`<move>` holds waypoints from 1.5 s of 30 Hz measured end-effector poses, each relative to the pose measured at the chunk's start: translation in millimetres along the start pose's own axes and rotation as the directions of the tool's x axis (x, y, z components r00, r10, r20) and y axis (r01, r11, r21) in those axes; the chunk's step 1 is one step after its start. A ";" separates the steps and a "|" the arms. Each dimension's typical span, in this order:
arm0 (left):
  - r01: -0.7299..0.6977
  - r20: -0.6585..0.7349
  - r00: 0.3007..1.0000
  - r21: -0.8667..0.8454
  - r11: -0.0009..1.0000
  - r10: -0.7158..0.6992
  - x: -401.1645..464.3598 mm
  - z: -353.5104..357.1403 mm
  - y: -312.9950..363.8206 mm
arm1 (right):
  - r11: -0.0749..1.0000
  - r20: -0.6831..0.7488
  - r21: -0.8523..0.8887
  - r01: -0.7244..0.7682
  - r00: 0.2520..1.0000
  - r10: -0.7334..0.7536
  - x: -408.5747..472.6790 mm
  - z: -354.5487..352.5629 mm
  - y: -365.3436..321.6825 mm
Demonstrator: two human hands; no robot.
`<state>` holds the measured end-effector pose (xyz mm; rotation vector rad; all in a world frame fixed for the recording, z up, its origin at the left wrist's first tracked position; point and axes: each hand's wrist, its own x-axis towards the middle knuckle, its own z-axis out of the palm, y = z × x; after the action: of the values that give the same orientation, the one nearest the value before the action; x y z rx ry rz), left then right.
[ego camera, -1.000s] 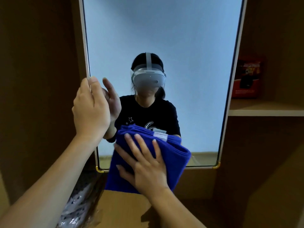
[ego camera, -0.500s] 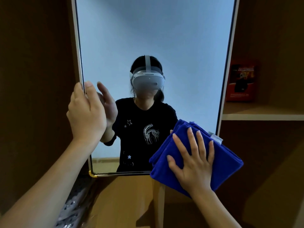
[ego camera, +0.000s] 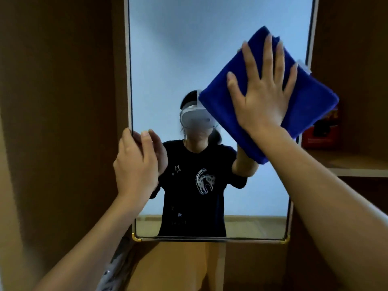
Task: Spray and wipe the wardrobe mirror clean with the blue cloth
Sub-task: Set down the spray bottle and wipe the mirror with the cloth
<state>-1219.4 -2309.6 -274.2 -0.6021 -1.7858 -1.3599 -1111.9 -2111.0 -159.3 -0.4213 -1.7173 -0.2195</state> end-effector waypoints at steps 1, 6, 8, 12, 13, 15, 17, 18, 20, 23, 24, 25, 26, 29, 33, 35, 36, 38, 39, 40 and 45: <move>0.009 0.013 1.000 -0.008 1.000 -0.009 0.7 0.0 -0.7 | 1.000 -0.005 -0.012 0.002 1.000 -0.002 -0.1 2.1 -7.3; 0.043 0.031 0.999 -0.045 0.998 -0.041 1.1 -4.1 0.6 | 0.951 0.081 -0.041 0.307 0.950 -0.303 -78.2 24.7 -44.8; 0.043 0.021 0.999 -0.055 0.998 -0.042 0.5 -6.5 3.2 | 0.871 0.161 -0.022 0.492 0.861 -0.482 -122.3 37.3 -58.3; 0.063 0.034 0.998 -0.065 0.996 -0.061 0.1 -14.2 8.0 | 0.696 0.222 0.012 0.718 0.676 -0.702 -184.1 53.9 -70.2; 0.060 0.040 0.998 -0.065 0.996 -0.057 0.0 -15.8 8.9 | 0.670 0.226 0.017 0.743 0.650 -0.726 -189.9 56.0 -70.7; 0.037 0.052 0.998 -0.064 0.997 -0.033 0.3 -18.1 8.5 | 0.629 0.221 0.035 0.777 0.608 -0.763 -187.2 57.4 -67.4; 0.019 0.063 0.998 -0.063 0.998 -0.015 1.4 -19.1 5.9 | 0.628 0.196 0.047 0.776 0.610 -0.768 -166.7 53.2 -59.9; 0.016 0.069 0.998 -0.066 0.998 -0.012 1.9 -19.1 4.8 | 0.670 0.170 0.039 0.741 0.656 -0.736 -150.5 48.6 -54.6; 0.022 0.077 0.997 -0.072 0.997 -0.016 2.7 -19.3 4.2 | 0.795 0.107 -0.004 0.606 0.791 -0.602 -108.8 35.6 -42.1; 0.054 0.092 0.995 -0.068 0.996 -0.047 1.9 -21.8 8.7 | 0.902 0.100 -0.031 0.431 0.899 -0.426 -41.9 11.2 -24.4; 0.060 0.093 0.994 -0.063 0.996 -0.054 1.4 -21.9 9.6 | 0.924 0.110 -0.034 0.381 0.920 -0.375 -24.9 4.9 -19.5; 0.060 0.095 0.994 -0.057 0.997 -0.054 1.5 -22.0 9.6 | 0.948 0.109 -0.035 0.317 0.944 -0.312 -13.9 0.4 -16.7; 0.064 0.099 0.993 -0.051 0.997 -0.059 1.8 -22.8 10.2 | 0.969 0.094 -0.036 0.244 0.966 -0.240 -9.8 -0.8 -17.2; 0.120 0.109 0.988 -0.077 0.990 -0.111 3.8 -27.2 19.1 | 0.996 0.006 -0.030 0.078 0.997 -0.078 -32.0 11.1 -38.4; 0.170 0.095 0.983 -0.149 0.974 -0.157 9.5 -28.2 15.7 | 0.949 0.102 0.007 0.317 0.943 -0.316 -112.7 37.5 -80.8; 0.153 0.074 0.987 -0.155 0.976 -0.143 11.0 -25.8 10.6 | 0.901 0.156 0.018 0.433 0.889 -0.430 -157.4 49.9 -98.1; 0.143 0.062 0.989 -0.145 0.979 -0.135 10.8 -26.0 10.8 | 0.894 0.174 0.028 0.447 0.879 -0.444 -176.0 55.4 -105.8; 0.115 0.042 0.993 -0.134 0.984 -0.110 9.5 -24.9 11.2 | 0.894 0.210 0.031 0.448 0.871 -0.444 -204.4 63.8 -117.8; 0.109 0.036 0.994 -0.133 0.985 -0.105 8.4 -25.0 11.8 | 0.886 0.231 0.025 0.463 0.860 -0.455 -215.6 67.2 -121.2; 0.112 0.033 0.994 -0.131 0.985 -0.109 7.3 -26.2 14.2 | 0.874 0.251 0.023 0.486 0.843 -0.475 -225.8 69.4 -122.4; 0.141 0.034 0.990 -0.150 0.979 -0.137 6.0 -23.3 13.2 | 0.794 0.336 0.029 0.607 0.743 -0.579 -251.6 69.7 -98.6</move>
<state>-1205.7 -2328.1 -259.3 -0.5847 -1.7809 -1.6020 -1178.5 -2214.1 -410.0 0.0626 -2.1465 -0.7247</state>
